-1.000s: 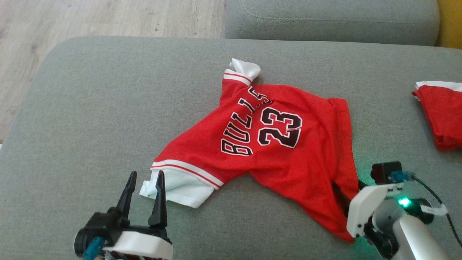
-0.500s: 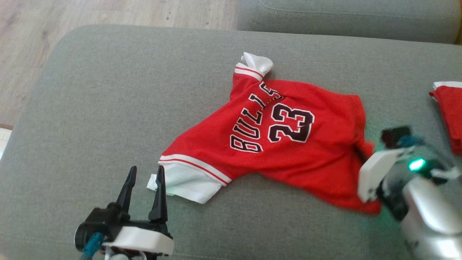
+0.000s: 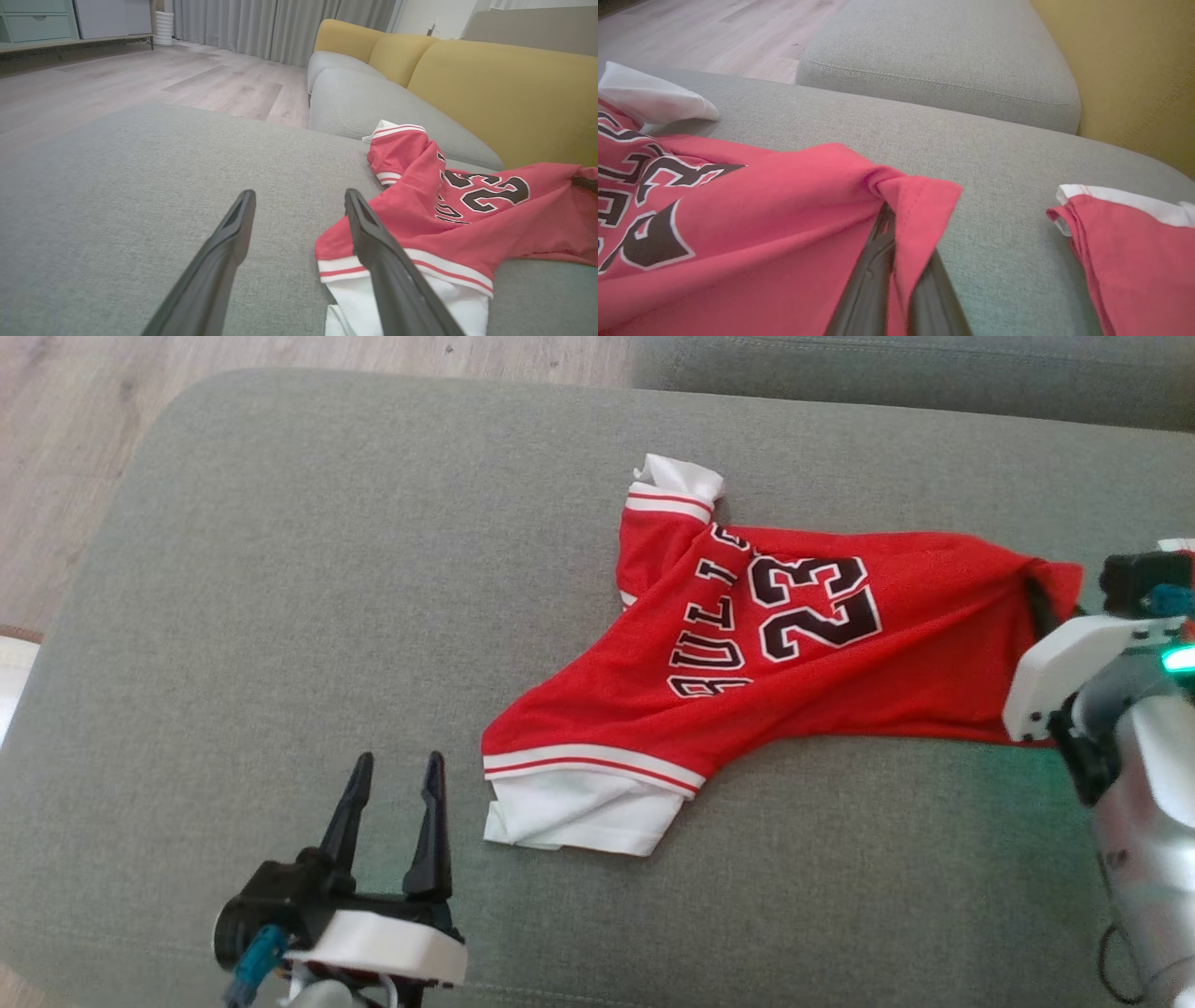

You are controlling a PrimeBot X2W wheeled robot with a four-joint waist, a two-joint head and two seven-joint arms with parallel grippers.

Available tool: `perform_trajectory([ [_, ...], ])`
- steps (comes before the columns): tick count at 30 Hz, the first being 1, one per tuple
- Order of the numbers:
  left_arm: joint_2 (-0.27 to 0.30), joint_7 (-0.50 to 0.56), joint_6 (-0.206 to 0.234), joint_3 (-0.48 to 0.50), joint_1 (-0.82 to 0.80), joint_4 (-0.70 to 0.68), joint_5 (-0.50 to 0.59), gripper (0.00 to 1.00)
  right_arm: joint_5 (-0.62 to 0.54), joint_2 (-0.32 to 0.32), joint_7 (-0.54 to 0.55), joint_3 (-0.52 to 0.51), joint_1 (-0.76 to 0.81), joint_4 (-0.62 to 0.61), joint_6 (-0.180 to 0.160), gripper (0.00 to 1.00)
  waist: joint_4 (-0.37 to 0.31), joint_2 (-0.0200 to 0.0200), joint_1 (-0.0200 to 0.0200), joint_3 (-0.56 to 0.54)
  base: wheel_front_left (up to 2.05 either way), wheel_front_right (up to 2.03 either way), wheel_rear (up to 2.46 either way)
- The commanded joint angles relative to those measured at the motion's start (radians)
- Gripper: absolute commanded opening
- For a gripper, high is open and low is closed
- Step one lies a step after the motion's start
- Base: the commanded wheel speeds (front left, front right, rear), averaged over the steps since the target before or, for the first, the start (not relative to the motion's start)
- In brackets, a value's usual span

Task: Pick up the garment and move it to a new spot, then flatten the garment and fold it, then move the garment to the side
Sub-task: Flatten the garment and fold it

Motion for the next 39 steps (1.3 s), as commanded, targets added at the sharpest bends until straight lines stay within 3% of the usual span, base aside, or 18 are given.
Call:
perform_trajectory([
  [1,0.001,-0.011,-0.007,0.022,-0.047,-0.016,-0.007,1.00,-0.020,0.020,-0.034,0.003,-0.037,0.002,0.003,1.00,-0.005,0.0000,-0.0001,0.001,0.00,0.00,0.00],
  [7,-0.003,-0.008,-0.020,0.006,-0.055,0.006,-0.010,1.00,-0.024,0.050,-0.122,-0.010,-0.031,0.033,0.003,1.00,-0.033,0.0000,-0.0001,-0.015,0.00,0.00,0.00],
  [13,0.015,0.041,-0.047,-0.027,-0.099,0.050,0.002,1.00,0.003,0.066,-0.212,-0.012,0.018,-0.051,0.003,1.00,-0.073,0.0000,-0.0001,-0.034,0.00,0.00,0.00],
  [20,0.019,0.120,-0.082,-0.069,-0.216,0.158,0.022,1.00,0.037,0.100,-0.219,-0.028,0.133,-0.291,0.003,1.00,-0.119,0.0000,-0.0001,-0.025,0.00,0.00,0.00],
  [31,0.027,0.171,-0.121,-0.080,-0.368,0.364,0.023,1.00,0.046,0.180,-0.088,-0.001,0.375,-0.762,0.003,1.00,-0.190,0.0000,-0.0001,0.028,0.00,0.00,0.00],
  [39,0.044,0.193,-0.159,-0.118,-0.436,0.463,0.045,1.00,0.058,0.220,-0.027,0.050,0.487,-0.940,0.003,1.00,-0.215,0.0000,-0.0001,0.057,0.00,0.00,0.00],
])
